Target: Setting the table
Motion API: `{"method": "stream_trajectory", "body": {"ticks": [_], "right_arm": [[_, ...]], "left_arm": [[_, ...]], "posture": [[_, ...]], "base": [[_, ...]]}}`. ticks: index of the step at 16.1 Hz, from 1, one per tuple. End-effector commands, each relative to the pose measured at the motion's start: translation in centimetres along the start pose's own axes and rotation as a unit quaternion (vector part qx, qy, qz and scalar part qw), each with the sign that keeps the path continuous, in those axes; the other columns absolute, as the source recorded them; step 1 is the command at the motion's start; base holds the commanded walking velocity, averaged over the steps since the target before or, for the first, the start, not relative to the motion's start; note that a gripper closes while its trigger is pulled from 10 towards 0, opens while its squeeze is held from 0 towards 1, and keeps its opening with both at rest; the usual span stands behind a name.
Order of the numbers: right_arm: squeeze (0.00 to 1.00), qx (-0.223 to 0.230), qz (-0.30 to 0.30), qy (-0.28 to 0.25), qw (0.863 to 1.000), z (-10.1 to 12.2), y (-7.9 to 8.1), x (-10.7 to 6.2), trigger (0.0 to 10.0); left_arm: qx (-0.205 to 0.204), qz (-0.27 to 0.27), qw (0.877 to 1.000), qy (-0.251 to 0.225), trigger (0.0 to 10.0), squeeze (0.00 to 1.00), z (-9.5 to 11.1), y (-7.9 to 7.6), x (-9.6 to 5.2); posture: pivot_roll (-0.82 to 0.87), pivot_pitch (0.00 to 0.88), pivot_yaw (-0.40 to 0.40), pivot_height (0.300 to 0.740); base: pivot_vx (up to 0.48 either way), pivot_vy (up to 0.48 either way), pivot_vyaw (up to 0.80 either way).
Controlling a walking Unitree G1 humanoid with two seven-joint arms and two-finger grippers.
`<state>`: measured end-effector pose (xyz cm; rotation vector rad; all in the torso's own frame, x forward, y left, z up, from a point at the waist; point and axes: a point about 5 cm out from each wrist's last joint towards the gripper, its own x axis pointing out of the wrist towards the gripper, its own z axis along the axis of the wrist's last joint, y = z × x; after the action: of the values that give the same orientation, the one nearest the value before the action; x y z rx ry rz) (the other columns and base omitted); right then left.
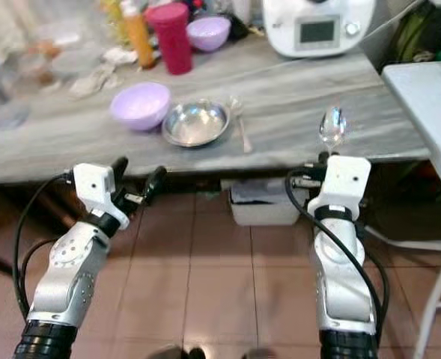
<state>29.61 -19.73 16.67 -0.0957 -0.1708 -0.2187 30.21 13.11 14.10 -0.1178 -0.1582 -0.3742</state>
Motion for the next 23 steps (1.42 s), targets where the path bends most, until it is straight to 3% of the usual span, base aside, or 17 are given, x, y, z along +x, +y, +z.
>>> {"method": "stream_trajectory", "body": {"ticks": [1, 8, 11, 14, 19, 23], "right_arm": [[0.0, 0.0, -0.005, -0.007, 1.0, 0.3, -0.2, 0.1, 10.0], [0.0, -0.004, 0.015, -0.013, 1.0, 0.4, 0.2, 0.0, 10.0], [0.0, -0.002, 0.018, -0.017, 1.0, 0.6, 0.3, -0.1, 10.0], [0.0, -0.001, 0.018, -0.015, 1.0, 0.5, 0.3, -0.1, 10.0], [0.0, 0.006, 0.02, -0.005, 1.0, 0.1, 0.2, 0.0, 10.0], [0.0, 0.024, 0.007, 0.075, 0.997, -2.4, -0.1, 1.1, 10.0]], "left_arm": [[0.001, -0.007, 1.0, 0.001, 10.0, 0.0, 0.0, -0.2, 0.0], [0.006, -0.003, 1.0, 0.005, 10.0, 0.0, -0.1, -0.1, -0.3], [-0.003, -0.003, 1.0, -0.009, 10.0, 0.0, 0.4, -0.1, -1.0], [0.026, -0.038, 0.999, 0.0, 10.0, 0.0, 0.5, -0.5, -2.6], [0.034, -0.088, 0.995, 0.033, 10.0, 0.0, -0.3, -0.8, -5.2], [0.031, -0.116, 0.992, 0.044, 10.0, 0.0, -0.4, -1.0, -5.2]], "posture": [[-0.19, 0.121, 0.105, 0.74], [-0.19, 0.126, 0.105, 0.74], [-0.19, 0.126, 0.105, 0.74], [-0.19, 0.126, 0.103, 0.74], [-0.18, 0.132, 0.097, 0.74], [-0.19, 0.135, 0.097, 0.74]], "base": [[0.48, 0.0, 0.0], [0.402, 0.0, 0.0], [0.101, 0.0, 0.61], [0.0, 0.0, 0.0], [0.0, 0.0, 0.0], [0.0, 0.0, 0.0]]}}
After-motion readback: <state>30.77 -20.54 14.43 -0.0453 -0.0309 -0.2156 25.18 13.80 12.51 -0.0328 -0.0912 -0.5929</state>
